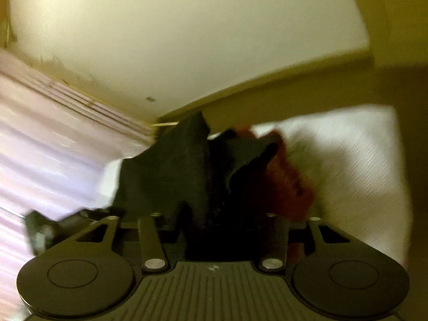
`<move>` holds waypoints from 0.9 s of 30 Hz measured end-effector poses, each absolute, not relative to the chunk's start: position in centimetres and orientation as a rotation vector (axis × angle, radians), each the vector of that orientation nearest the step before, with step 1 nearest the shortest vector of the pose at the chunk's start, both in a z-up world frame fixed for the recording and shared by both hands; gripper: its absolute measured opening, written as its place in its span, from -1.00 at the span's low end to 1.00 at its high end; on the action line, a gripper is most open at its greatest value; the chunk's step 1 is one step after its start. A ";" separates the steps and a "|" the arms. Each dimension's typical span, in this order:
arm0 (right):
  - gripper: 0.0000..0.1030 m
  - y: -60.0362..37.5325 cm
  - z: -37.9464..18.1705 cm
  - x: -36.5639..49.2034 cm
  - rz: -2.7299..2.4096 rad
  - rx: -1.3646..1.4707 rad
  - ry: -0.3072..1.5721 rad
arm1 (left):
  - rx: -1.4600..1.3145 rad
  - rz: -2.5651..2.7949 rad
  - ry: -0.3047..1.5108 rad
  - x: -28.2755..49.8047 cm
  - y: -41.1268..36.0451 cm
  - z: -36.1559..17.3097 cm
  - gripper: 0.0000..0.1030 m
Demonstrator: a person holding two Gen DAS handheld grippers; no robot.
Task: Fold large clothes
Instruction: 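Carry the folded black sweater with both grippers to the clothes stack, then lower the sweater onto the red garment stack and open both grippers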
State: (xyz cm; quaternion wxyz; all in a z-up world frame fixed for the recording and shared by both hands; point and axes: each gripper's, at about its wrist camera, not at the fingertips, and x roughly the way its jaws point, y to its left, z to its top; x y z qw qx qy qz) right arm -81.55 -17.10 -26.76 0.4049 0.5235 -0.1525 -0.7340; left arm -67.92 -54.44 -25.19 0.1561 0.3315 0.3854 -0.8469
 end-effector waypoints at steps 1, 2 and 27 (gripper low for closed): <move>-0.06 -17.0 -25.6 -81.0 -1.923 1.275 -0.309 | 0.918 -2.398 1.073 -67.2 -54.6 -24.3 -0.43; -0.06 -16.8 -24.3 -80.3 -2.011 1.214 -0.215 | 0.884 -2.378 1.018 -66.4 -54.4 -23.0 -0.45; -0.21 -13.6 -22.7 -67.9 -2.115 0.920 0.258 | 1.028 -2.320 0.486 -65.0 -38.8 -23.7 -0.63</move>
